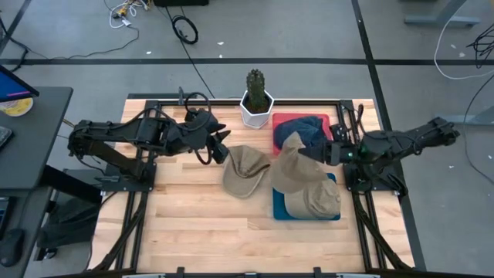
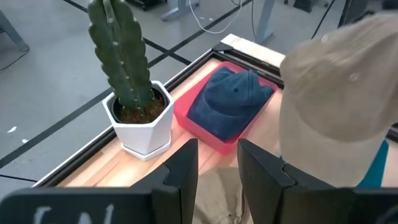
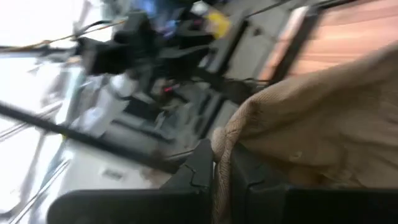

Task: Pick & Place hat
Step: Put the left brown cap into the blue bin

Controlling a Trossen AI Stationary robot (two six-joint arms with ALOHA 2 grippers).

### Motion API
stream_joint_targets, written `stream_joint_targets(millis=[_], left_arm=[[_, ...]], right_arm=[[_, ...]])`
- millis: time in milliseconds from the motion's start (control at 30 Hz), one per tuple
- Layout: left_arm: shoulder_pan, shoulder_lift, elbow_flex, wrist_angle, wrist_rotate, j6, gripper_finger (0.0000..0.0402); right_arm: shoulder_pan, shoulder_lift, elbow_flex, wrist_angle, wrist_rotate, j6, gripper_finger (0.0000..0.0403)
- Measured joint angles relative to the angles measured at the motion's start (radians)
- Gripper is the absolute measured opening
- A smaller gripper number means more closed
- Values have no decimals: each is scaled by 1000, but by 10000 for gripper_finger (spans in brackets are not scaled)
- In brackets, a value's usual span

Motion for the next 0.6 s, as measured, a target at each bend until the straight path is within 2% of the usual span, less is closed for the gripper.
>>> stream_joint_targets(millis=[100,233,600], left_arm=[[0,0,0,2,-2,-15,117],[0,0,0,1,-20,5,117],[1,0,0,0,-28,33,117]], right_arm=[[55,6,0,-26,121,43,14],[104,7,0,-40,221,84,14],[213,7,0,-121,424,216,14]])
